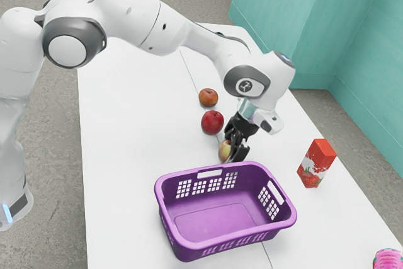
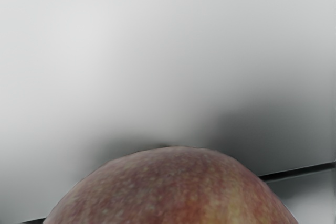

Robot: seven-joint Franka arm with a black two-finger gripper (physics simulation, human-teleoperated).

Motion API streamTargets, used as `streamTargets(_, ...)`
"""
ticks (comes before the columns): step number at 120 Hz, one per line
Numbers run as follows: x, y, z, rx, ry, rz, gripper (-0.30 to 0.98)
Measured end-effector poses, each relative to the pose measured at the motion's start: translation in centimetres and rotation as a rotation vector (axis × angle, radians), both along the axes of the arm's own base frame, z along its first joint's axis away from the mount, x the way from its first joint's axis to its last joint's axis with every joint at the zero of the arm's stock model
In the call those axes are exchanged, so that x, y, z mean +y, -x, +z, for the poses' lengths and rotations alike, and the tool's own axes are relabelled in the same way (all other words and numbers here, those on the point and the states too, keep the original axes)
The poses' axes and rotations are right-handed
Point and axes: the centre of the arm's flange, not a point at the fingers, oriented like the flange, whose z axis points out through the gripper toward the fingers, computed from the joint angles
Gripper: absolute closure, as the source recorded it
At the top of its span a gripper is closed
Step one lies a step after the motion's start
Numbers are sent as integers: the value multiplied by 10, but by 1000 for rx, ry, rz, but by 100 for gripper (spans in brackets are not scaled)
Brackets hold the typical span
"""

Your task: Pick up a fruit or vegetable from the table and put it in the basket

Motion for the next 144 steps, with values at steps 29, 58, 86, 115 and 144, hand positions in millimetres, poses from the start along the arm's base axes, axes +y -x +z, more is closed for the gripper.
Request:
streamTargets(29,1,-6,109,-148,-53,-22,26)
streamTargets(58,-87,31,149,-152,-20,-170,26)
streamTargets(86,-148,54,146,-139,24,-251,26)
streamTargets(115,-194,70,139,-139,48,-309,27)
streamTargets(144,-200,70,135,-138,60,-304,5)
